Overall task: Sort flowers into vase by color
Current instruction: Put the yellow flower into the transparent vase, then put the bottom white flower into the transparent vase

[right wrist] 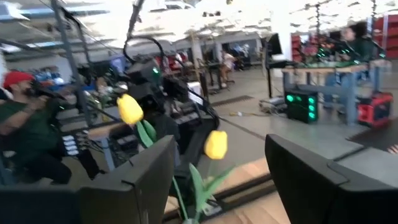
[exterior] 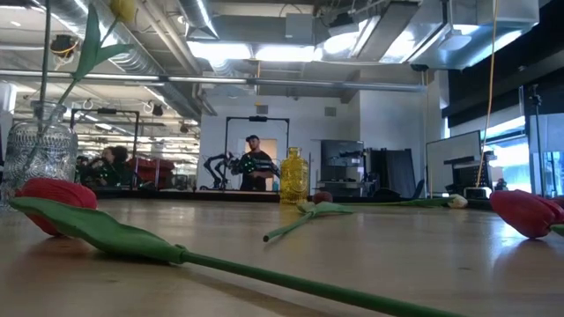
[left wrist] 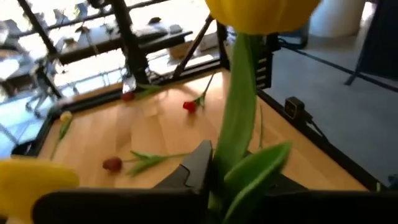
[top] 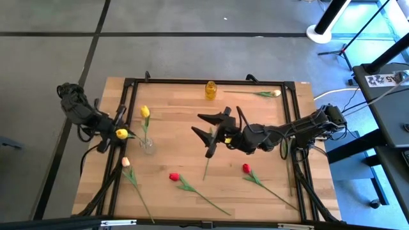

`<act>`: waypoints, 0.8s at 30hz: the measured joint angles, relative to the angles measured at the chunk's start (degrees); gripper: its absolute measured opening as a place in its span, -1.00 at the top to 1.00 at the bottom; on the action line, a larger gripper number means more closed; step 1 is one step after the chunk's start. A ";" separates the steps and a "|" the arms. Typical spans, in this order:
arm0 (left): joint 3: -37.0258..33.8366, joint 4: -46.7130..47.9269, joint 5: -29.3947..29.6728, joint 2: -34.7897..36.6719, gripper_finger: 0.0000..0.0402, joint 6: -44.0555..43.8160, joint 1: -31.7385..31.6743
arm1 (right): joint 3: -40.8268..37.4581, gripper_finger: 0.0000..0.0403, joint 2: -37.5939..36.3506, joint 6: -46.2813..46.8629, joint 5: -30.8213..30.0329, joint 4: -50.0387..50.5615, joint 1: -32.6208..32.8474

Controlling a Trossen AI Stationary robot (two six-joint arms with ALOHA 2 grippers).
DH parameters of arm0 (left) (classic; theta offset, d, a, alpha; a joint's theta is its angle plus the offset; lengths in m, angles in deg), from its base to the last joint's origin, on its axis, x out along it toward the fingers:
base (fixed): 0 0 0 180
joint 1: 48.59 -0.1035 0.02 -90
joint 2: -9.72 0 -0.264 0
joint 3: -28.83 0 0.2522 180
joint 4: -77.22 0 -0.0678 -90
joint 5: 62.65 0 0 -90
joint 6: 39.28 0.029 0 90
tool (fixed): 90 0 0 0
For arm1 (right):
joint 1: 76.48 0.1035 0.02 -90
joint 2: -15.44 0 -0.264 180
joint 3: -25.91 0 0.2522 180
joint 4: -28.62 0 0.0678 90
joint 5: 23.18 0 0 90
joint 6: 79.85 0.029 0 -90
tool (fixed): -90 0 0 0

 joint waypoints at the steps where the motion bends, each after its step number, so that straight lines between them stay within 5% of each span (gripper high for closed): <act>1: 0.00 0.38 0.16 0.00 0.75 -0.83 0.00 | 0.00 -0.23 0.00 0.51 -0.64 0.48 0.00; 11: 6.58 19.85 -1.58 -1.78 0.36 -19.76 0.00 | 0.00 -0.23 0.00 2.35 -5.35 2.55 0.00; 17: 14.11 34.40 -13.12 -7.19 0.24 -35.01 0.01 | 0.00 -0.23 0.00 2.33 -6.22 3.54 0.00; 24: 12.13 31.85 -25.69 -17.12 0.27 -45.86 0.02 | 0.02 -0.23 -0.48 2.30 -8.67 9.07 0.02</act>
